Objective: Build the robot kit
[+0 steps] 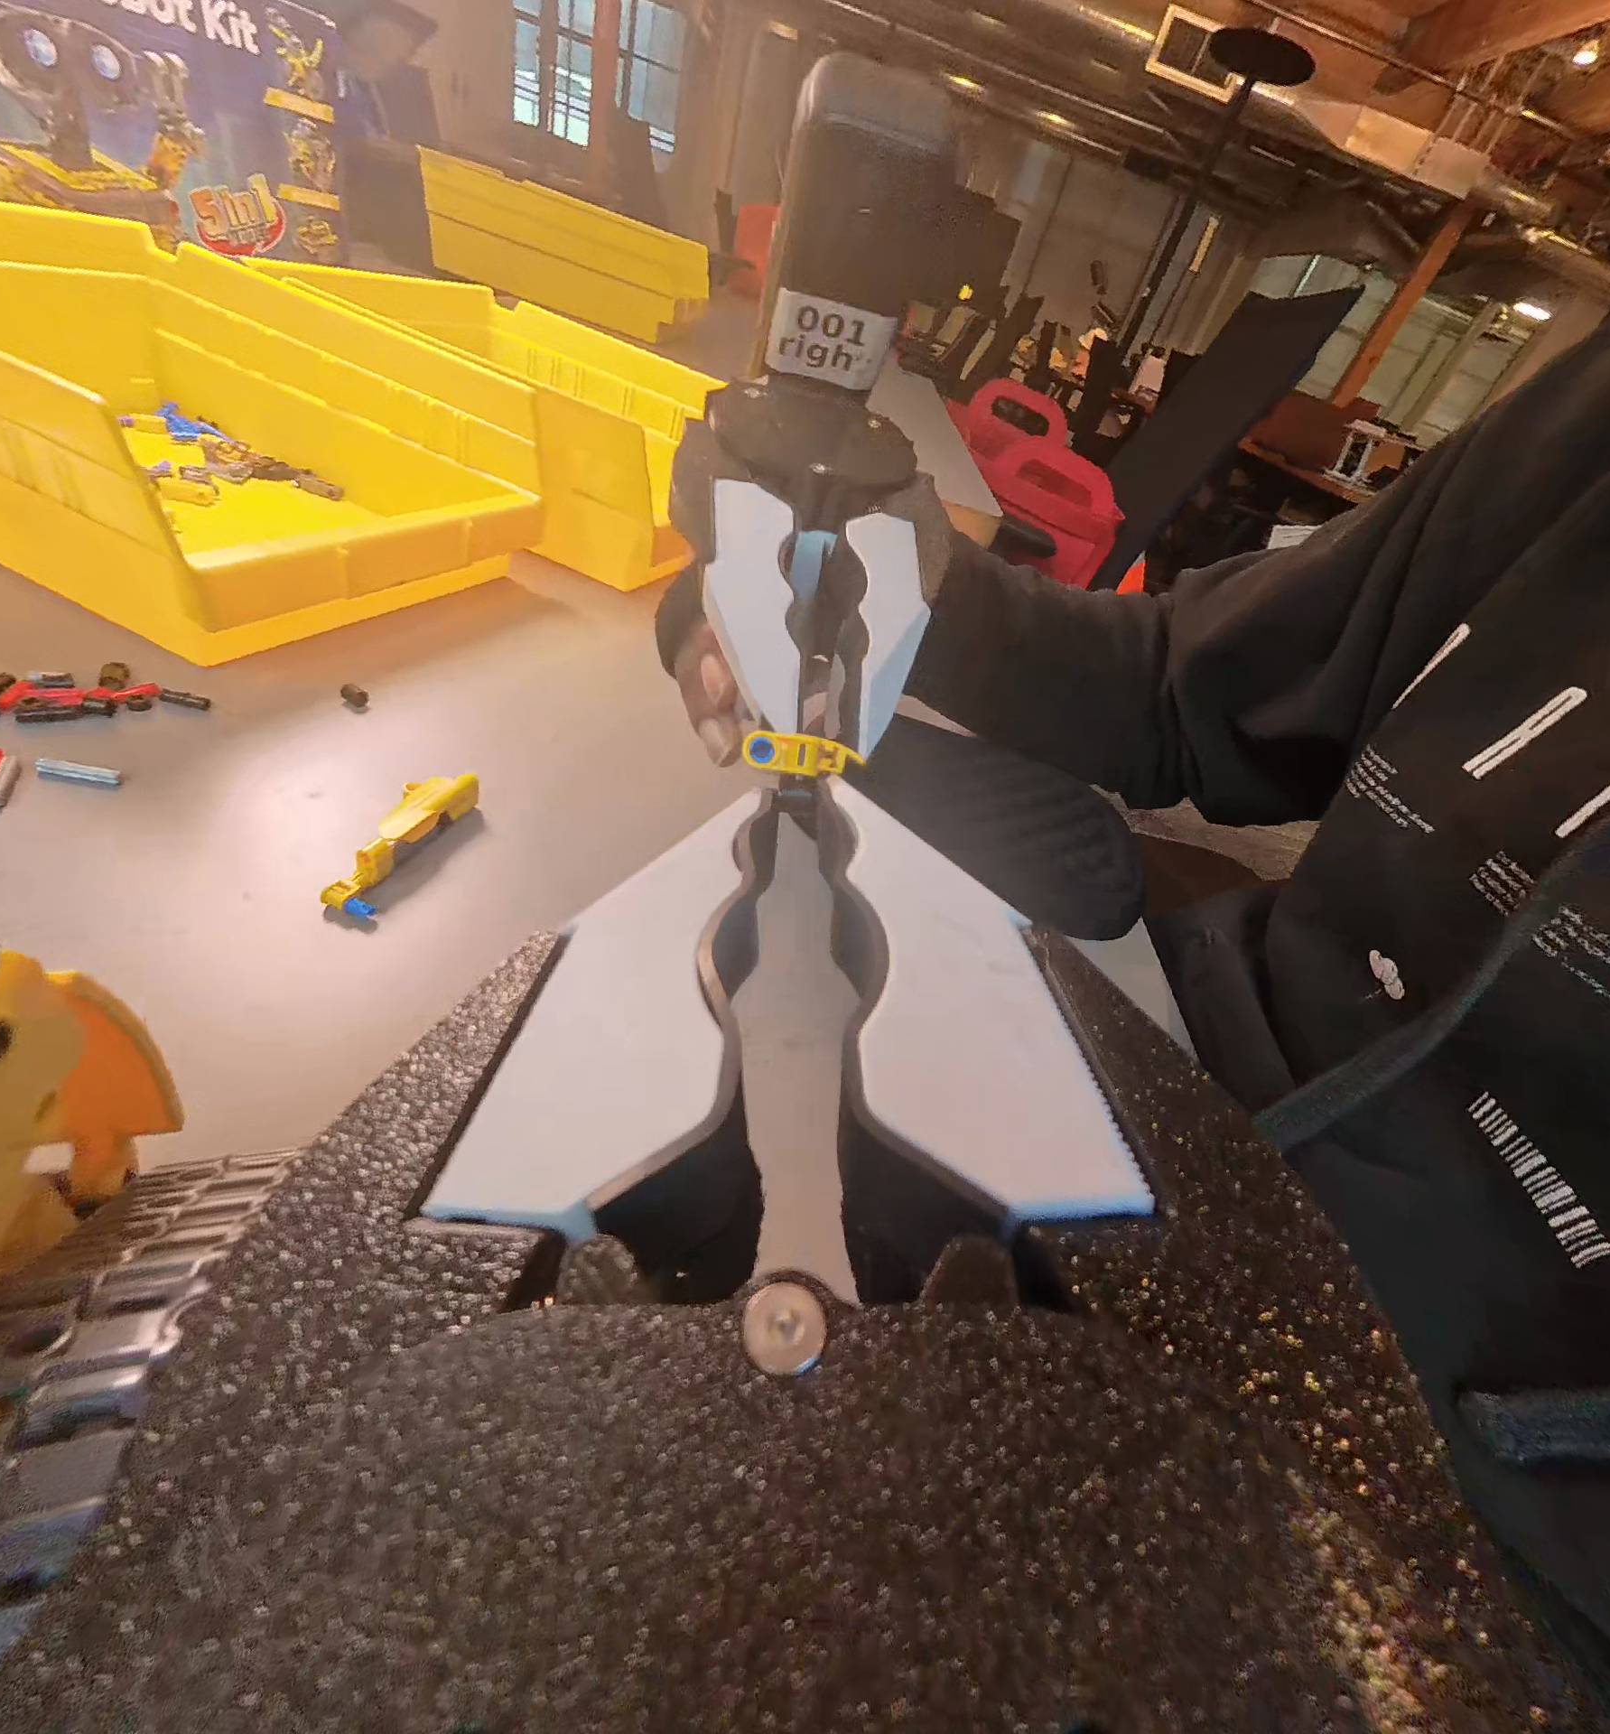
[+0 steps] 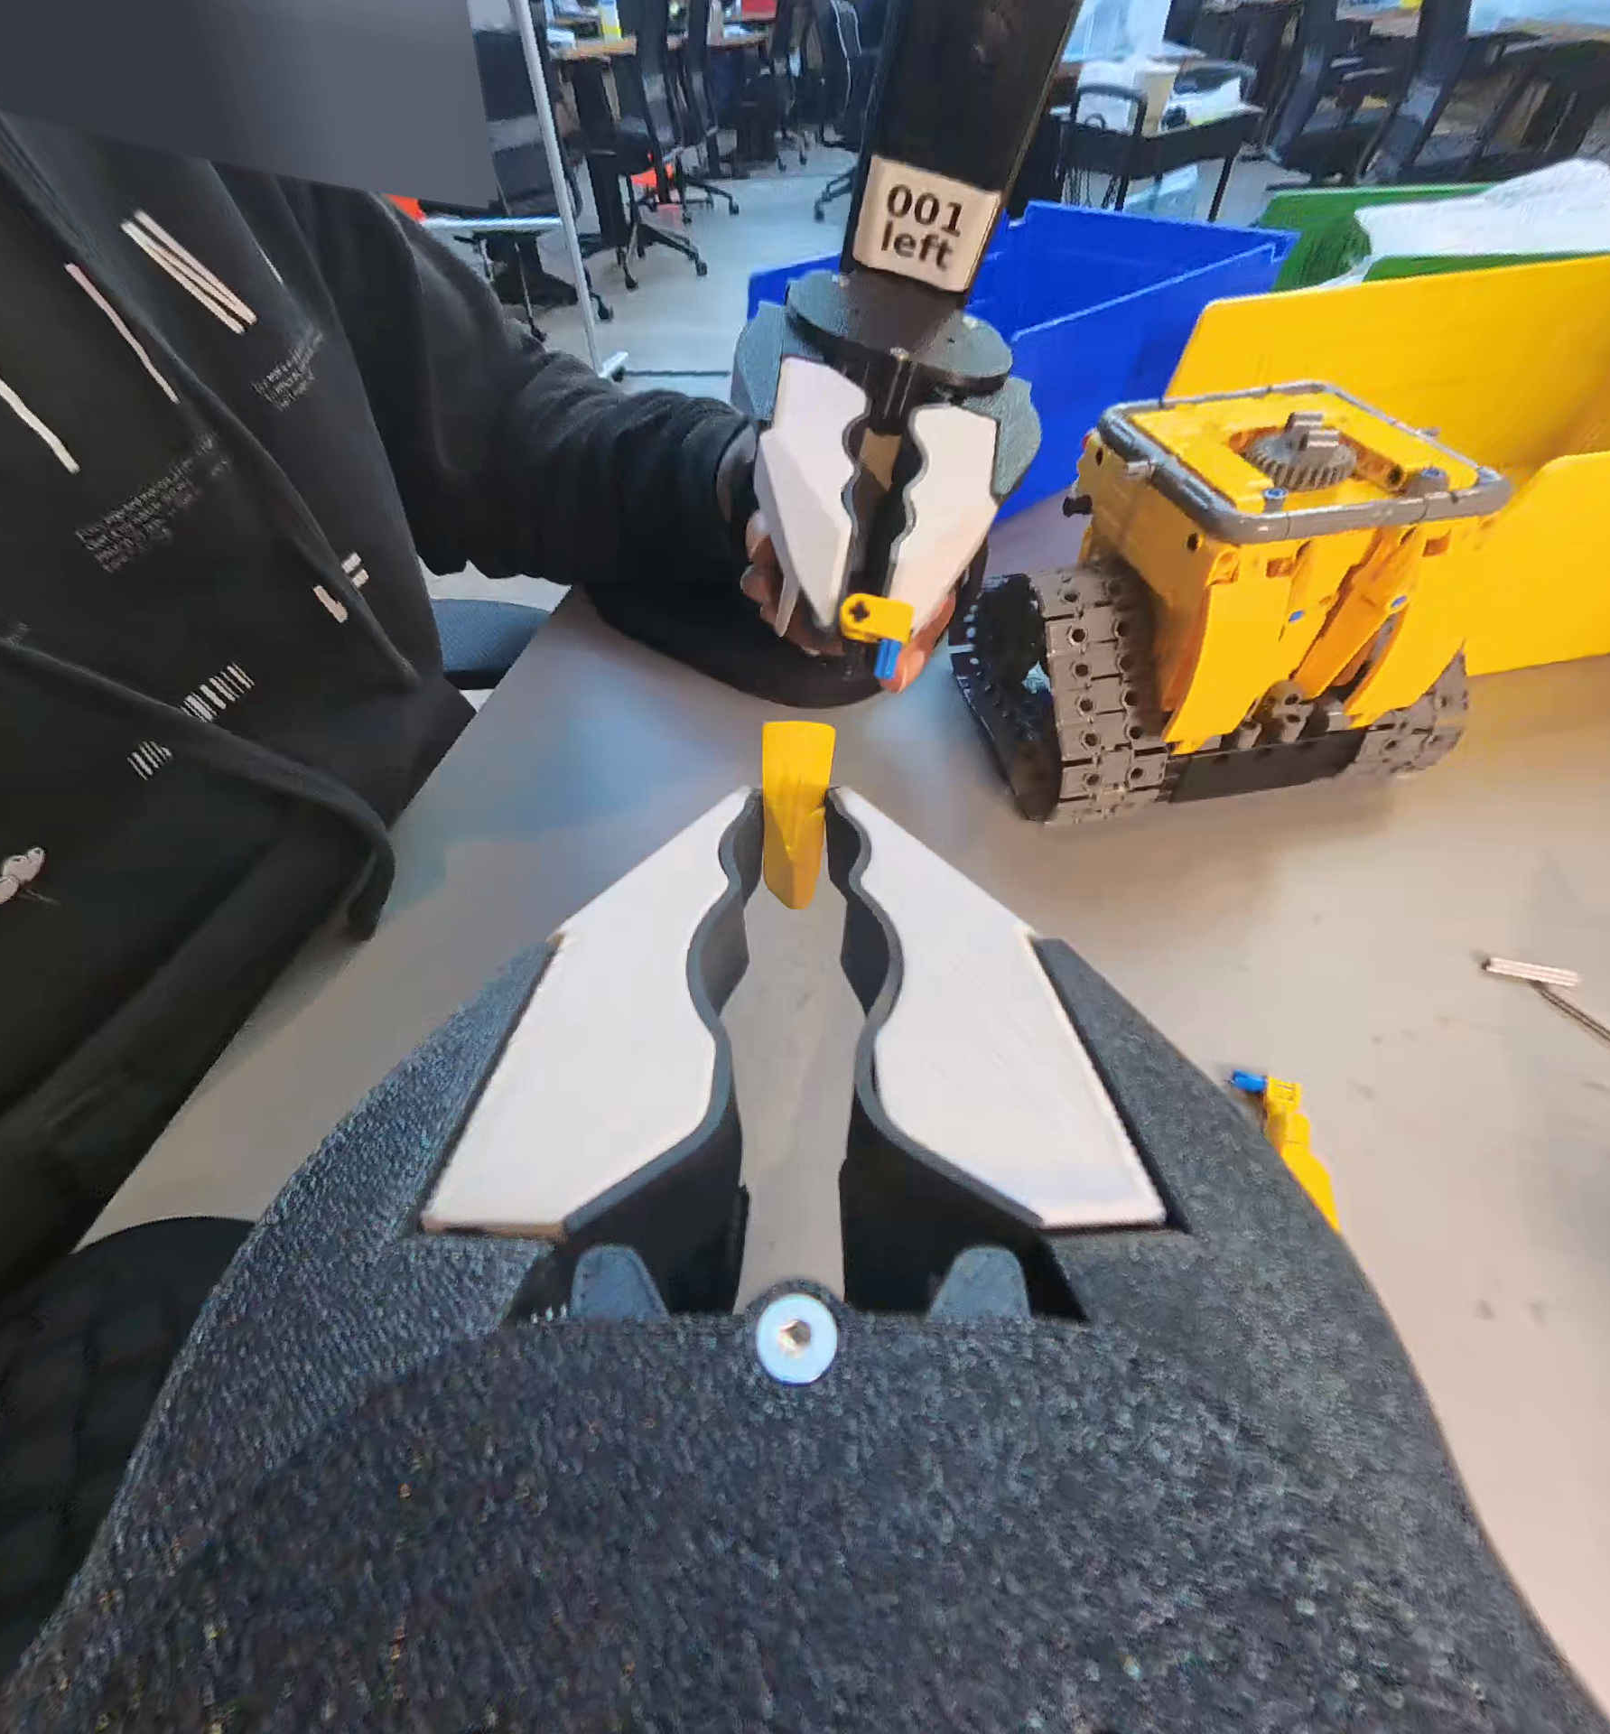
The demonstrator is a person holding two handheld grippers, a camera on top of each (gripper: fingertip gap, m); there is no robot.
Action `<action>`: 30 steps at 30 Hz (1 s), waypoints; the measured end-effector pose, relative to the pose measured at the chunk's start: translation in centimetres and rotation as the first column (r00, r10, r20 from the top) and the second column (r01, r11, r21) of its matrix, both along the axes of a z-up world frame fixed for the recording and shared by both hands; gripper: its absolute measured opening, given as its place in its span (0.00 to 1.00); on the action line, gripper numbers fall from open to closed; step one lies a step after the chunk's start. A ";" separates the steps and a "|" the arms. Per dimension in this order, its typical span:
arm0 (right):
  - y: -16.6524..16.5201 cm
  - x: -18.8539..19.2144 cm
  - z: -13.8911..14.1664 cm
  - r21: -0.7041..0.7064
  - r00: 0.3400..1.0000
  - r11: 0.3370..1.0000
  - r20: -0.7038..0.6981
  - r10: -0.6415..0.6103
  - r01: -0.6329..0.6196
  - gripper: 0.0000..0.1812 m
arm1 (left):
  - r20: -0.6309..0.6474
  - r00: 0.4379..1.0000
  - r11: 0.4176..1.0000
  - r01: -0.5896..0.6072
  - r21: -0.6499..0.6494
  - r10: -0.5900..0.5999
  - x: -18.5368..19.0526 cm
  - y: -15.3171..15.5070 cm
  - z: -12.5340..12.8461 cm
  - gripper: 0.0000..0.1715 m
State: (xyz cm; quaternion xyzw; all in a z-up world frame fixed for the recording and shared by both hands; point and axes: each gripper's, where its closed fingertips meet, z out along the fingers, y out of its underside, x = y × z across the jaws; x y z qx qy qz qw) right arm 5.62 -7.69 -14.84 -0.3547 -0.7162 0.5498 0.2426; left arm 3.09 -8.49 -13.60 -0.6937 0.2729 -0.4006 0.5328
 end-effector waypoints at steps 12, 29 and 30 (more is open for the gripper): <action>-0.9 0.0 -0.2 0.009 1.000 1.000 -0.004 0.015 -0.015 0.07 | -0.043 0.995 0.996 0.086 0.018 -0.085 1.7 -1.2 -0.4 0.04; -0.8 -0.5 0.0 -0.011 1.000 1.000 0.004 -0.026 0.026 0.07 | -0.016 0.994 0.994 0.105 -0.018 -0.105 1.7 -1.3 -0.5 0.04; -0.8 -0.5 -0.3 0.010 0.999 1.000 0.018 -0.027 0.027 0.07 | -0.037 0.994 0.994 0.104 -0.028 -0.105 1.8 -1.3 -0.8 0.04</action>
